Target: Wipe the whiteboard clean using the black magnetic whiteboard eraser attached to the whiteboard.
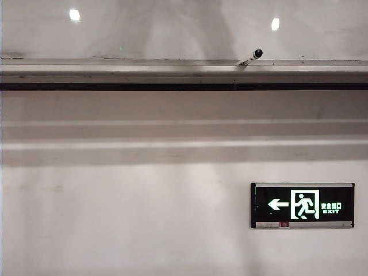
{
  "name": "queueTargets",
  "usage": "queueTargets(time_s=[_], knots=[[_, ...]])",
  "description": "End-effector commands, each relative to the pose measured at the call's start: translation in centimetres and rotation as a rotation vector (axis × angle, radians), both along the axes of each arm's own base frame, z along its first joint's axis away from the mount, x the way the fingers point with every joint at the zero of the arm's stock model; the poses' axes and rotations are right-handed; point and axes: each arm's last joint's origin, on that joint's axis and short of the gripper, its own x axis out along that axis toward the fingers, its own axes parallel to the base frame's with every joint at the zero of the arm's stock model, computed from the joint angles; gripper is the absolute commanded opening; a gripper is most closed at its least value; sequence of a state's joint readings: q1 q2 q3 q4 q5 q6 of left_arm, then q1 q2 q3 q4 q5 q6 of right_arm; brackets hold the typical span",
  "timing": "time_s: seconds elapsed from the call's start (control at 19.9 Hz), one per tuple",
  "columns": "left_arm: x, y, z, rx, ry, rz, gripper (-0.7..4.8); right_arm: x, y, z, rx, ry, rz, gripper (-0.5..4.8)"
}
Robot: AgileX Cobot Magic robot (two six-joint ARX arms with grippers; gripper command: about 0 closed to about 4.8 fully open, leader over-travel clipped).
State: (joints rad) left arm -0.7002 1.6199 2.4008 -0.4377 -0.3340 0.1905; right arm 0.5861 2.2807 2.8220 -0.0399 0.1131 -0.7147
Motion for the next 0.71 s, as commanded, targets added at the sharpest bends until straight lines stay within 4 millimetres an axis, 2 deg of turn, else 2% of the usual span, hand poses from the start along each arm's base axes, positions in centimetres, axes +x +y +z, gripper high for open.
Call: queueTargets(time_s=[0.05,0.25,0.35,0.5,0.71], knots=[[-1.0,0.9,0.8,-0.035,-0.038,0.006,4.3,-3.7,-2.6,4.1,0.064,-0.072,-0.015,4.79],[-1.2,1.0,1.0,-0.062,-0.039,-0.003,4.29,-7.4,-5.0,7.5,0.094,-0.135,0.02,4.79],[-0.4,0.3,0.5,-0.081,-0.015,-0.032,4.3,-9.7,-6.6,9.4,0.155,-0.195,-0.006,4.79],[2.1,-1.9,-0.9,-0.11,0.037,-0.065,4.3,-13.8,-9.5,12.3,0.269,-0.298,-0.05,4.79],[6.6,-5.6,-3.3,-0.161,0.032,-0.073,4.3,-18.4,-12.5,14.6,0.328,-0.374,-0.044,4.79]])
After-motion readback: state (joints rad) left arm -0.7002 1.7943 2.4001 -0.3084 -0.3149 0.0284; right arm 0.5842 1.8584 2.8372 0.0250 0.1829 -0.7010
